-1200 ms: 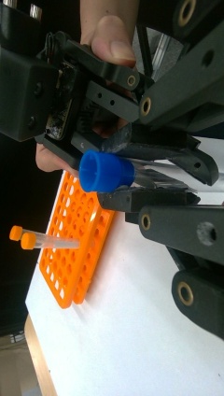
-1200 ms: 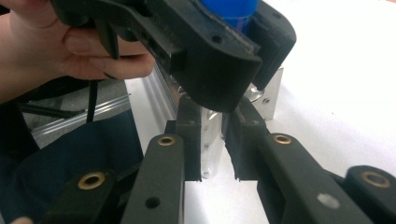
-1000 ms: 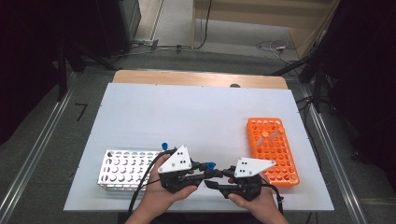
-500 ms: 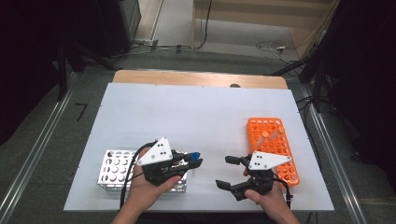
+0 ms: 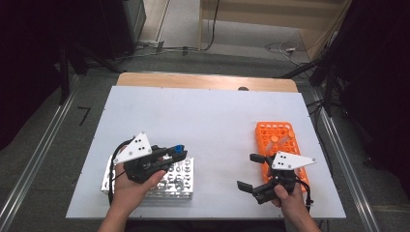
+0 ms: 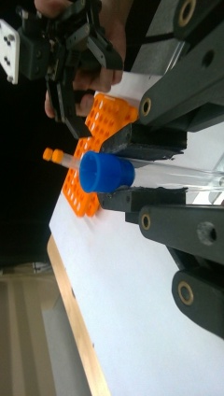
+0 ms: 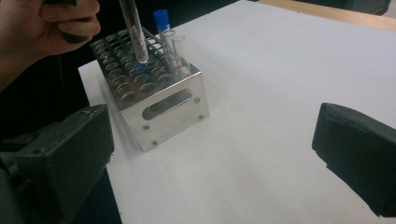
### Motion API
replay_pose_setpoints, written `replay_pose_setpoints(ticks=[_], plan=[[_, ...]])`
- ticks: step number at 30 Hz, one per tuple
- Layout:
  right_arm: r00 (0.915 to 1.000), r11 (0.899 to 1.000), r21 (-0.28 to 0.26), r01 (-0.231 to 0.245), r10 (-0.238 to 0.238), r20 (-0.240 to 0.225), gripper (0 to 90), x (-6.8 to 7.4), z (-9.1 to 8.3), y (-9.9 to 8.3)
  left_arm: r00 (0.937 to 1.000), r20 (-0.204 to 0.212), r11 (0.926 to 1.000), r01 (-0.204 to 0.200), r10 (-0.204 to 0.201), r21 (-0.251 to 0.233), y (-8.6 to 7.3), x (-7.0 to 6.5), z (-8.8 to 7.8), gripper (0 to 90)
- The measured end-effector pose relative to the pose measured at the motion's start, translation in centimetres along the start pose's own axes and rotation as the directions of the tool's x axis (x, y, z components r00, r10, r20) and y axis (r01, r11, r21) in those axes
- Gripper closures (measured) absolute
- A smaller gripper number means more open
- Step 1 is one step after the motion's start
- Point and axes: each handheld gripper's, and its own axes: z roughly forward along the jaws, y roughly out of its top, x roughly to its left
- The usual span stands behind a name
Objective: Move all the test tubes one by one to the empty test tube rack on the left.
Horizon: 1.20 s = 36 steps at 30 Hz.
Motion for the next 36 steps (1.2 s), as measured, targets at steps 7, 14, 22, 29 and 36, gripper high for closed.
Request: replay_pose_setpoints(ticks=[7, 14, 22, 29, 36], plan=[[0.9991, 1.0, -0.019, -0.02, 0.021, 0.036, 0.0, -0.9, -1.0, -0.2, 0.9976, -0.067, 0.9998, 0.013, -0.014, -0.018, -0.1, 1.4, -1.8, 77.2], [0.9968, 0.999, -0.032, -0.031, 0.034, 0.072, 0.0, -1.7, -1.8, -0.4, 0.9911, -0.13, 0.9993, 0.026, -0.03, -0.028, -0.5, 2.5, -3.0, 77.2], [0.9947, 0.999, -0.034, -0.04, 0.043, 0.093, 0.0, -2.2, -2.3, -0.7, 0.9816, -0.183, 0.9984, 0.053, -0.055, -0.019, -1.7, 3.5, -2.6, 77.1], [0.9942, 0.999, -0.035, -0.039, 0.042, 0.099, 0.0, -2.4, -2.4, -0.8, 0.9777, -0.203, 0.9985, 0.053, -0.054, -0.01, -2.5, 3.6, -1.8, 77.1], [0.9935, 0.998, -0.034, -0.044, 0.048, 0.104, 0.0, -2.5, -2.4, -0.8, 0.9787, -0.201, 0.9989, 0.046, -0.043, 0.011, -2.8, 3.5, -1.1, 77.1]])
